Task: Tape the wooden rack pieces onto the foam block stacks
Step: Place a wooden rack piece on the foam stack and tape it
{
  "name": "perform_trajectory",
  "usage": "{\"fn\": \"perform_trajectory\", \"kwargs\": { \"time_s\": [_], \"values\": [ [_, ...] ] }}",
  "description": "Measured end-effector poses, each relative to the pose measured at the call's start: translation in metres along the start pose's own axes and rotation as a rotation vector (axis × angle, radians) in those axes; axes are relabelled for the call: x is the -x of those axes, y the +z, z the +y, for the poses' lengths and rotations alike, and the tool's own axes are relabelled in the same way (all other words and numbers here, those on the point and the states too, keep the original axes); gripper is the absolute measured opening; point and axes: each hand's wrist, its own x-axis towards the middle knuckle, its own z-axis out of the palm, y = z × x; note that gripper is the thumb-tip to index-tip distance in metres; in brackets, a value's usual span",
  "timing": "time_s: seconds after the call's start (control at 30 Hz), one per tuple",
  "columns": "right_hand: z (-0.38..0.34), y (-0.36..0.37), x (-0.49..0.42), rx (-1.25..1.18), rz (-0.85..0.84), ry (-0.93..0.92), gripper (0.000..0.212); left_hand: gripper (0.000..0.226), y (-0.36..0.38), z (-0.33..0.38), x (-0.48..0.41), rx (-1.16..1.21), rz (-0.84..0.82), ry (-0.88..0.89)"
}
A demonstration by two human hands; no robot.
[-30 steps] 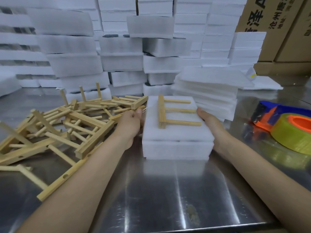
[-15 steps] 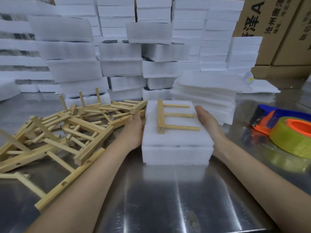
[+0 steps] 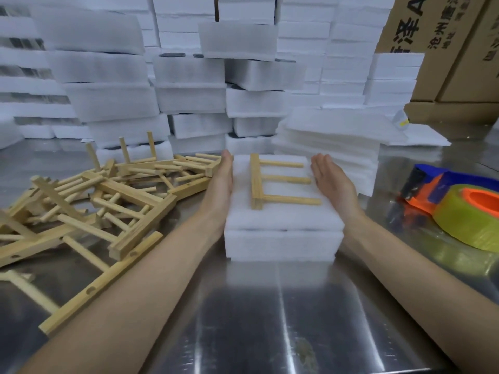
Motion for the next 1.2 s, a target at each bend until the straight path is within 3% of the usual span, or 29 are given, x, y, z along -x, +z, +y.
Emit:
{"fn": "perform_trajectory", "kwargs": {
  "time_s": [0.03,0.1,0.2,0.3,0.4,0.63,0.8,0.9,0.97,1.1,1.17,1.2],
  "values": [
    [0.001,0.001,0.002,0.081,-0.088,-0.026,0.023,0.047,-0.001,-0.001,-0.006,0.069,-0.056,-0.014],
    [0.000,-0.005,0.004,0.058,-0.109,-0.156,0.033,0.041,0.002,-0.003,-0.013,0.194,-0.127,-0.043],
    [-0.002,-0.006,-0.002,-0.184,-0.178,-0.082,0.039,0.047,-0.002,-0.001,-0.011,0.210,-0.094,-0.075],
    [0.004,-0.007,-0.008,-0.022,-0.148,-0.084,0.035,0.050,-0.006,-0.009,-0.011,0.217,-0.073,-0.101],
    [0.011,-0.008,-0.003,-0.090,-0.166,-0.026,0.045,0.049,-0.008,-0.016,-0.006,0.173,-0.068,-0.135],
    [0.015,-0.013,0.003,-0.127,-0.276,-0.052,0.050,0.047,-0.007,-0.013,-0.001,0.228,-0.127,-0.144],
    [0.016,-0.016,0.011,-0.164,-0.359,-0.070,0.055,0.046,-0.007,-0.010,0.007,0.144,-0.136,-0.149],
    [0.011,-0.015,0.019,-0.248,-0.432,-0.136,0.043,0.070,-0.010,-0.006,0.010,0.158,-0.183,-0.125],
    [0.007,-0.015,0.022,-0.269,-0.409,-0.154,0.054,0.078,-0.010,-0.001,0.011,0.193,-0.255,-0.103],
    [0.003,-0.016,0.023,-0.147,-0.336,-0.118,0.059,0.046,-0.003,0.012,0.016,0.109,-0.172,-0.077],
    [-0.005,-0.013,0.022,-0.152,-0.172,-0.156,0.047,0.036,-0.008,0.014,0.017,0.226,-0.235,-0.134],
    [-0.008,-0.016,0.017,-0.113,0.000,-0.249,0.036,0.033,-0.010,0.017,0.018,0.328,-0.272,-0.178]
  ]
}}
